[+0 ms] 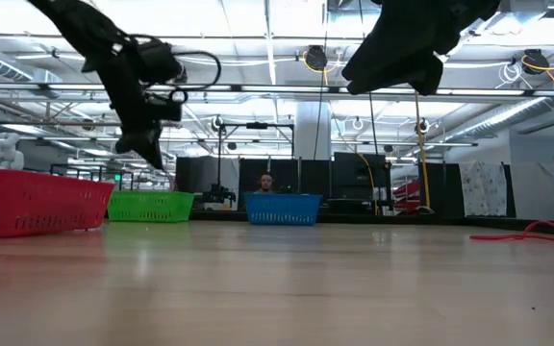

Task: Sort rubber bands into baskets
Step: Put the red rubber band into the green bin

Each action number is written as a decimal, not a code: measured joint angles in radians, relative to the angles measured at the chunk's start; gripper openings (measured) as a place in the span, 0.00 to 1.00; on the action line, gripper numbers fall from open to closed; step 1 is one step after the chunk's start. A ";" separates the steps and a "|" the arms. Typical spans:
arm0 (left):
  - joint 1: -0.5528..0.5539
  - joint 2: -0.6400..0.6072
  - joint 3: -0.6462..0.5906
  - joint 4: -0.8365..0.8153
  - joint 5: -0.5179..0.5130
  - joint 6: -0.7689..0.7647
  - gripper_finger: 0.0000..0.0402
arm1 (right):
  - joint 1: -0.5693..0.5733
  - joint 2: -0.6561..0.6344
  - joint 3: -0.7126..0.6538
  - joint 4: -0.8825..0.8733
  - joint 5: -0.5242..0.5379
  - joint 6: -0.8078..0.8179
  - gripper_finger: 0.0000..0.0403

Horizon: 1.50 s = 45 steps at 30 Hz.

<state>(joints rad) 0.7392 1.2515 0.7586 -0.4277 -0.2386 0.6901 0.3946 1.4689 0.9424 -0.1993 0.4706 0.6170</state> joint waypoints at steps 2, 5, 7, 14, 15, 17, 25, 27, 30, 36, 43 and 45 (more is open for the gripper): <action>0.016 0.038 0.000 0.027 0.000 0.003 0.00 | 0.000 0.000 0.000 0.000 0.000 0.000 0.31; 0.029 0.087 0.000 0.055 0.000 0.004 0.01 | 0.000 0.000 0.000 0.000 -0.001 0.000 0.31; 0.031 0.110 0.000 0.056 -0.005 0.004 0.04 | 0.000 0.000 0.000 0.000 -0.001 0.000 0.31; 0.005 0.122 0.000 0.047 -0.055 0.002 0.22 | 0.000 0.000 0.000 -0.001 0.000 0.000 0.31; 0.000 0.118 0.000 0.045 -0.061 -0.001 0.25 | 0.000 0.000 0.000 -0.001 0.000 0.000 0.31; -0.017 0.109 0.000 0.046 -0.079 -0.002 0.31 | 0.000 0.000 0.000 -0.001 -0.001 0.000 0.31; -0.111 0.039 0.000 -0.029 -0.153 -0.118 0.46 | 0.000 0.000 0.000 -0.001 0.000 0.004 0.31; -0.147 0.005 0.001 -0.076 -0.095 -0.168 0.46 | 0.000 0.000 0.000 -0.001 0.000 0.004 0.31; -0.210 -0.067 0.001 -0.139 0.083 -0.236 0.46 | 0.000 0.000 0.000 -0.001 0.000 0.003 0.31; -0.352 -0.220 0.002 -0.145 0.714 -0.483 0.46 | 0.000 0.000 0.000 0.000 0.000 0.002 0.31; -0.719 -0.227 -0.020 -0.084 0.827 -0.751 0.45 | 0.000 0.000 0.000 0.001 0.004 0.000 0.31; -0.841 -0.198 -0.044 -0.009 0.766 -0.789 0.45 | 0.000 0.000 0.000 0.001 0.004 0.000 0.31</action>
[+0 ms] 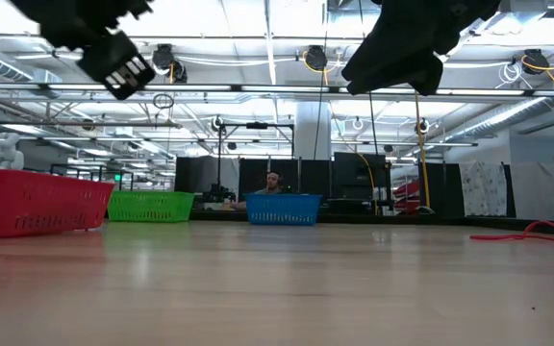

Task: Sort rubber bands into baskets
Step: Put the red rubber band into the green bin

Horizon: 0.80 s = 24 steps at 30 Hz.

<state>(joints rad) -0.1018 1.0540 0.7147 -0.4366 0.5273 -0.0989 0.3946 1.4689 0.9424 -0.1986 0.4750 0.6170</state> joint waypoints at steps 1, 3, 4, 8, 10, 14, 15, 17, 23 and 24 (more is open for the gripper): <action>-0.058 0.017 -0.008 0.024 -0.029 -0.007 0.45 | 0.000 0.000 0.000 0.000 0.000 0.000 0.31; -0.162 0.061 -0.011 0.061 -0.109 -0.021 0.45 | 0.000 0.000 0.000 0.001 0.001 0.003 0.31; -0.213 0.083 -0.011 0.070 -0.157 -0.025 0.45 | 0.000 0.000 0.000 0.001 0.000 0.003 0.31; -0.370 0.182 -0.011 0.055 -0.316 -0.055 0.45 | 0.000 0.000 0.000 0.002 0.001 0.002 0.31; -0.427 0.227 -0.011 0.039 -0.378 -0.079 0.45 | 0.000 0.000 0.000 0.002 0.001 0.001 0.31; -0.497 0.313 -0.011 -0.019 -0.462 -0.105 0.45 | 0.000 0.000 0.000 0.003 0.002 -0.009 0.31; -0.508 0.333 -0.011 -0.029 -0.470 -0.106 0.45 | 0.000 0.000 0.000 0.003 0.002 -0.011 0.31; -0.525 0.371 -0.011 -0.053 -0.479 -0.107 0.45 | 0.000 0.000 0.000 0.003 0.002 -0.010 0.31; -0.536 0.466 -0.008 -0.077 -0.502 -0.105 0.45 | 0.000 0.000 0.000 0.002 0.001 -0.010 0.31; -0.536 0.476 -0.007 -0.076 -0.509 -0.105 0.45 | 0.000 0.000 0.000 0.002 0.001 -0.010 0.31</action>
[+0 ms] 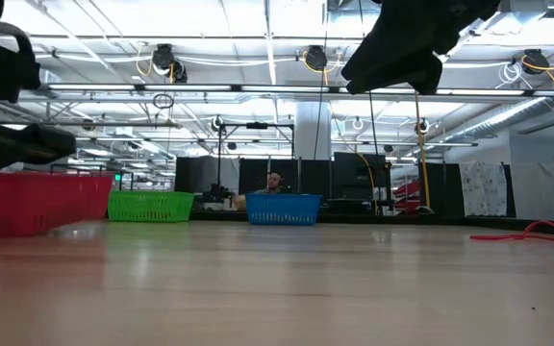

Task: Sort rubber bands into baskets
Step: Put the red rubber band into the green bin

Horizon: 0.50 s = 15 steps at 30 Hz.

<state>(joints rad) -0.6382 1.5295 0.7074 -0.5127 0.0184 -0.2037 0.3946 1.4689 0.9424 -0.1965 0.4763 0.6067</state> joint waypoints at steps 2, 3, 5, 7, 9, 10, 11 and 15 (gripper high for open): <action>0.000 0.013 0.001 0.000 -0.002 0.008 0.45 | 0.000 0.000 0.000 0.000 0.000 0.000 0.31; 0.000 0.015 0.001 -0.001 -0.002 0.017 0.45 | 0.000 0.000 0.000 0.000 0.000 0.000 0.31; 0.000 0.016 0.000 -0.001 -0.003 0.033 0.43 | 0.000 0.000 0.000 0.000 0.000 0.000 0.31; 0.001 0.011 0.000 -0.001 -0.002 0.049 0.38 | 0.000 0.000 0.000 0.000 0.000 0.000 0.31; 0.001 0.004 -0.001 -0.002 -0.002 0.054 0.30 | 0.000 0.000 0.000 0.000 0.000 0.002 0.31; 0.001 0.000 -0.001 -0.002 -0.002 0.055 0.25 | 0.000 0.000 0.000 0.001 0.000 0.002 0.31; 0.002 -0.006 -0.002 -0.002 -0.002 0.058 0.20 | 0.000 0.000 0.000 0.000 0.000 0.002 0.31; 0.005 -0.024 -0.004 -0.010 0.003 0.054 0.03 | 0.000 0.000 0.000 0.001 0.028 0.003 0.31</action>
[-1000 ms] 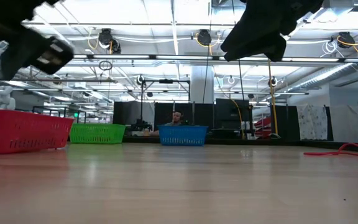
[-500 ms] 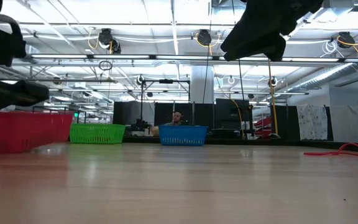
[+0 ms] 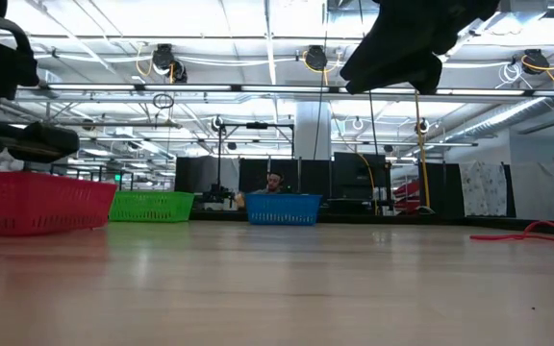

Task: Sort rubber bands into baskets
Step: Put the red rubber band into the green bin

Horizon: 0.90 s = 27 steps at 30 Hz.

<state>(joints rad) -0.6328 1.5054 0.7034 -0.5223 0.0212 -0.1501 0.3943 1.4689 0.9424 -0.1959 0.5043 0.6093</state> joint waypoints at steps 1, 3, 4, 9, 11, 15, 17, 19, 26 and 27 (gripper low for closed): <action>0.000 -0.003 0.002 -0.007 -0.001 0.000 0.02 | 0.000 0.000 0.000 0.000 0.002 0.000 0.31; 0.000 -0.013 0.018 -0.021 -0.001 0.001 0.02 | 0.000 0.000 0.000 0.002 0.002 0.000 0.31; 0.001 -0.020 0.034 -0.018 -0.001 0.003 0.02 | 0.000 0.000 0.000 0.003 0.002 0.000 0.31; 0.003 -0.072 0.113 -0.025 -0.002 0.060 0.01 | 0.000 0.000 0.000 0.006 0.010 0.000 0.31; 0.008 -0.111 0.156 -0.053 -0.034 0.088 0.01 | 0.000 0.000 0.000 0.005 0.022 0.000 0.31; 0.042 -0.195 0.215 -0.160 -0.297 0.139 0.00 | 0.000 0.000 0.000 0.005 0.024 0.000 0.31; 0.072 -0.242 0.230 -0.182 -0.465 0.181 0.00 | 0.000 0.000 0.000 0.004 0.024 -0.001 0.31; 0.119 -0.288 0.234 -0.199 -0.596 0.242 0.00 | 0.000 0.000 0.000 0.003 0.024 0.000 0.31; 0.462 -0.392 0.234 -0.248 -0.686 0.450 0.00 | 0.000 0.000 0.000 0.000 0.024 0.000 0.31; 0.529 -0.395 0.234 -0.250 -0.681 0.486 0.00 | 0.000 0.000 0.000 -0.001 0.024 0.000 0.31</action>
<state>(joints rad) -0.1037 1.1103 0.9371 -0.7723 -0.6594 0.3362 0.3943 1.4693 0.9424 -0.1967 0.5282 0.6090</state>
